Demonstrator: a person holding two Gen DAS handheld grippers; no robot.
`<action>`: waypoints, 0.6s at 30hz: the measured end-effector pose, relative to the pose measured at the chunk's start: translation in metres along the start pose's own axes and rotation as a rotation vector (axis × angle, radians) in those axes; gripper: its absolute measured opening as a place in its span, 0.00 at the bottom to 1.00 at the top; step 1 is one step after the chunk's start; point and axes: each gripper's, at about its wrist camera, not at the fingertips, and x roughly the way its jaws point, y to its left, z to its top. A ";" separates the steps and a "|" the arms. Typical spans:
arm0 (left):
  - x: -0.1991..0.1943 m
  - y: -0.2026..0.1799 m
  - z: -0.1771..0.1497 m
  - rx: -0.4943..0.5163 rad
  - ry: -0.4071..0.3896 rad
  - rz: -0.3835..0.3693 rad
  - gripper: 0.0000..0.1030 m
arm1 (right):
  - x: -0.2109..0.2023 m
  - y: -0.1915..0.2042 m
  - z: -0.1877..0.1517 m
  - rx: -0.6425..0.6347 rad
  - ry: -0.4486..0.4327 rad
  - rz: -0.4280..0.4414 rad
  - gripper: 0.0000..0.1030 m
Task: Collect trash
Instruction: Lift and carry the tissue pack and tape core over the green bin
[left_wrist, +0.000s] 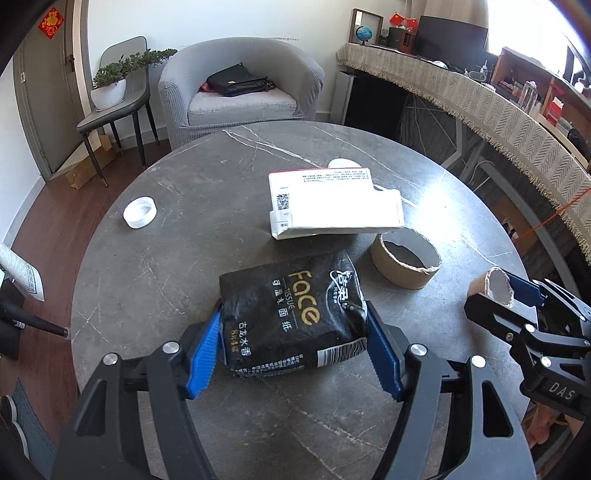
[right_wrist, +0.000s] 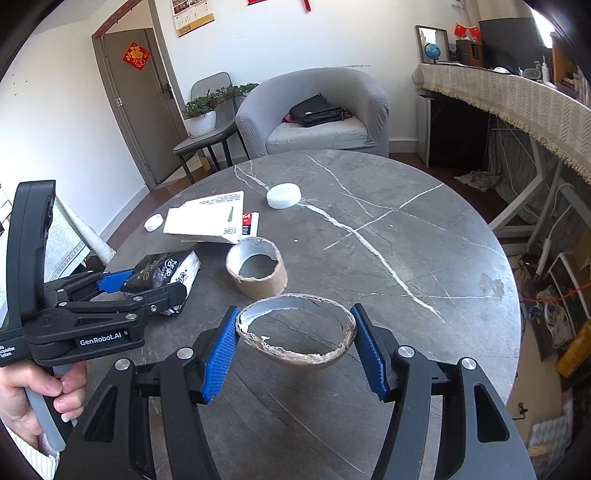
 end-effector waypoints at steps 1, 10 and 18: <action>-0.003 0.004 -0.001 -0.001 -0.004 0.003 0.71 | 0.001 0.004 0.001 -0.006 0.000 0.002 0.59; -0.035 0.055 -0.004 -0.043 -0.056 0.021 0.71 | 0.017 0.049 0.012 -0.052 0.001 0.046 0.59; -0.051 0.104 -0.008 -0.076 -0.072 0.038 0.71 | 0.042 0.092 0.019 -0.090 0.018 0.090 0.59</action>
